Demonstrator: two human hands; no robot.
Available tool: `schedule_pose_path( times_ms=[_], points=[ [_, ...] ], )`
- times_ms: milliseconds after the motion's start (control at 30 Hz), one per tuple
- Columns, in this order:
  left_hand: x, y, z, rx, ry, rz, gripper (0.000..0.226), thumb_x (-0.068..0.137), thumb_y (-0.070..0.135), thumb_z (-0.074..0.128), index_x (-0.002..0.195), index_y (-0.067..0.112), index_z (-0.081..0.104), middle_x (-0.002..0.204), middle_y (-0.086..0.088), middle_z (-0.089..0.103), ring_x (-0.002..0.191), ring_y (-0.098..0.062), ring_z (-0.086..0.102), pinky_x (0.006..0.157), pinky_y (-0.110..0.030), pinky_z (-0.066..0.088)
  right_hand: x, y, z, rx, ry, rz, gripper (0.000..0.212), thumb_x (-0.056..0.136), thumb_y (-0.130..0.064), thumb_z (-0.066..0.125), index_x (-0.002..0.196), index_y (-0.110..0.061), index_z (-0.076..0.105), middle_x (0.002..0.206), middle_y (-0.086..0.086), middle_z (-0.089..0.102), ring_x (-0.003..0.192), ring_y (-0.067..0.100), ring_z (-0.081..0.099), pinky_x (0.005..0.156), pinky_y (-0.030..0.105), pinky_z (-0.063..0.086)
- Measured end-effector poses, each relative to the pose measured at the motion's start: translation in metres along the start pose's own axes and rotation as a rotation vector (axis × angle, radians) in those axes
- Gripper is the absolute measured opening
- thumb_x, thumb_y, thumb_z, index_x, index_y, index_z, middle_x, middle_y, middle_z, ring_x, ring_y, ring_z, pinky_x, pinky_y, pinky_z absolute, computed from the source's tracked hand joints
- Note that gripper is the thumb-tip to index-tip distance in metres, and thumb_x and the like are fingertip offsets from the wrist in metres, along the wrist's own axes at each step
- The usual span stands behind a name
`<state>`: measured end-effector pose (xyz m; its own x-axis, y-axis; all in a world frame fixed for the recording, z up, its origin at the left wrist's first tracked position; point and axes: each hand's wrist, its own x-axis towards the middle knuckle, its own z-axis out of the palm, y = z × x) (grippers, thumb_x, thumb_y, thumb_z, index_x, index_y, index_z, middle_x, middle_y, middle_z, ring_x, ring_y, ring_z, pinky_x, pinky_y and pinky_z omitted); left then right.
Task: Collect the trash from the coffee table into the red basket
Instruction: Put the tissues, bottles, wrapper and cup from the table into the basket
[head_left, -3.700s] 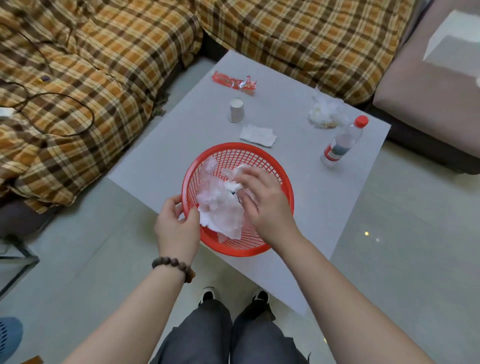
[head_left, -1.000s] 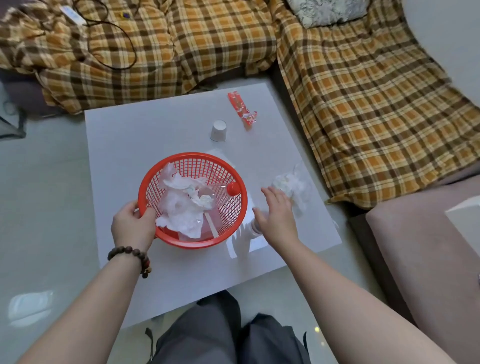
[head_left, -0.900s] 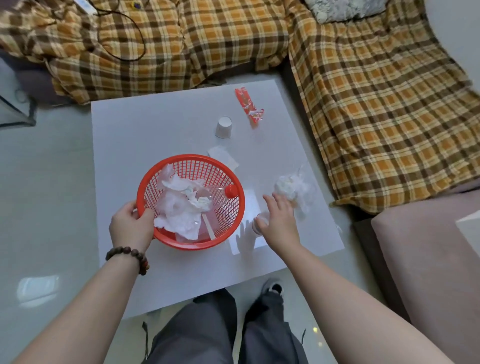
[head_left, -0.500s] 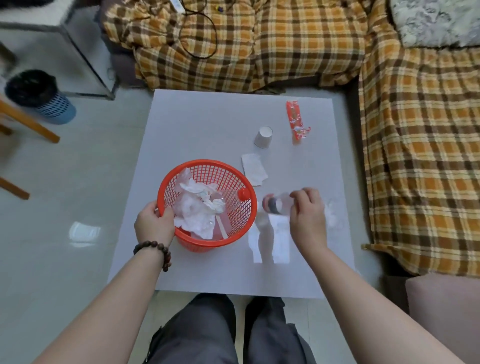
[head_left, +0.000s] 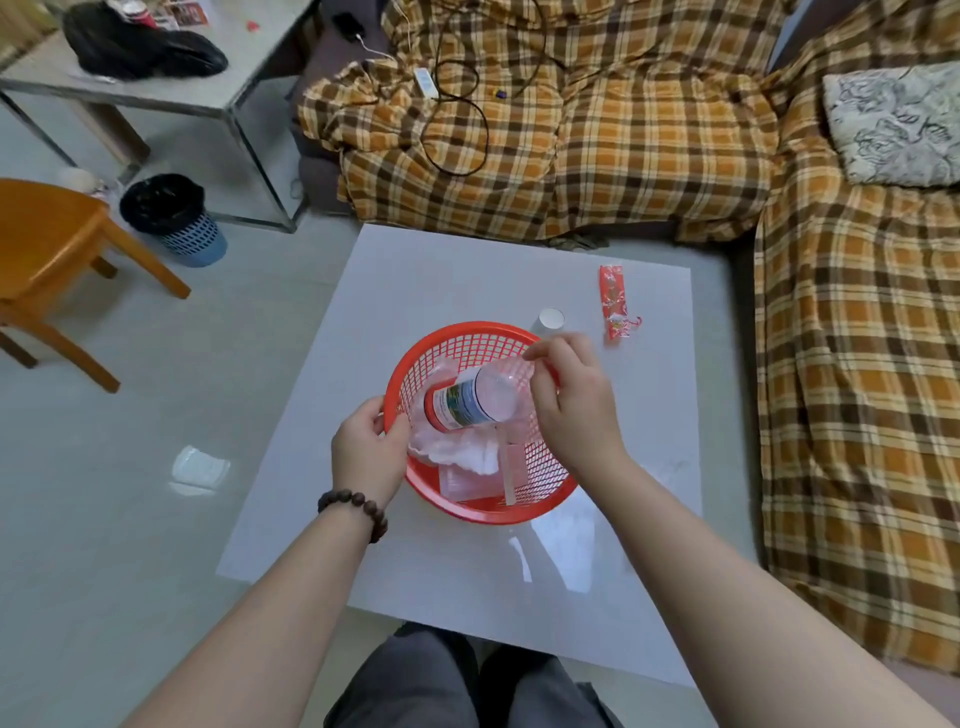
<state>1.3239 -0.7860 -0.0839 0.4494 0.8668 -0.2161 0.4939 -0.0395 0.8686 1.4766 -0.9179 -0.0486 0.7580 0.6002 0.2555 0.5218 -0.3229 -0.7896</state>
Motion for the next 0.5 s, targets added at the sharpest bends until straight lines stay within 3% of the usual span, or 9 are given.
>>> schedule_pose_path(
  times_ms=[167, 300, 400, 500],
  points=[
    [-0.005, 0.007, -0.006, 0.026, -0.074, 0.073, 0.030, 0.087, 0.005, 0.056, 0.083, 0.032, 0.068, 0.080, 0.001, 0.074, 0.079, -0.022, 0.069, 0.070, -0.036, 0.056, 0.007, 0.019, 0.021, -0.241, -0.101, -0.011, 0.023, 0.090, -0.012, 0.051, 0.109, -0.004, 0.060, 0.117, 0.014, 0.054, 0.109, 0.030, 0.046, 0.094, 0.037, 0.038],
    [-0.008, -0.003, -0.013, 0.052, -0.041, 0.027, 0.028, 0.088, 0.009, 0.056, 0.078, 0.033, 0.066, 0.078, -0.002, 0.073, 0.076, -0.025, 0.069, 0.068, -0.042, 0.058, 0.018, 0.032, 0.031, -0.262, -0.248, 0.056, 0.033, 0.093, -0.024, 0.049, 0.124, -0.013, 0.052, 0.133, 0.009, 0.046, 0.123, 0.027, 0.040, 0.103, 0.040, 0.035],
    [-0.007, -0.016, -0.023, 0.035, 0.019, -0.023, 0.022, 0.090, 0.014, 0.056, 0.085, 0.032, 0.067, 0.080, 0.006, 0.073, 0.077, -0.019, 0.070, 0.066, -0.037, 0.057, 0.021, 0.040, 0.037, -0.197, -0.327, 0.061, 0.043, 0.094, -0.034, 0.049, 0.135, -0.021, 0.042, 0.140, 0.007, 0.040, 0.127, 0.024, 0.039, 0.106, 0.040, 0.035],
    [0.000, -0.029, -0.032, 0.053, 0.099, -0.074, 0.017, 0.091, 0.015, 0.056, 0.092, 0.027, 0.067, 0.085, 0.002, 0.073, 0.078, -0.020, 0.070, 0.068, -0.036, 0.057, 0.024, 0.051, 0.041, -0.130, -0.342, 0.083, 0.049, 0.094, -0.038, 0.048, 0.140, -0.026, 0.035, 0.142, 0.005, 0.037, 0.128, 0.021, 0.039, 0.105, 0.034, 0.034]
  ],
)
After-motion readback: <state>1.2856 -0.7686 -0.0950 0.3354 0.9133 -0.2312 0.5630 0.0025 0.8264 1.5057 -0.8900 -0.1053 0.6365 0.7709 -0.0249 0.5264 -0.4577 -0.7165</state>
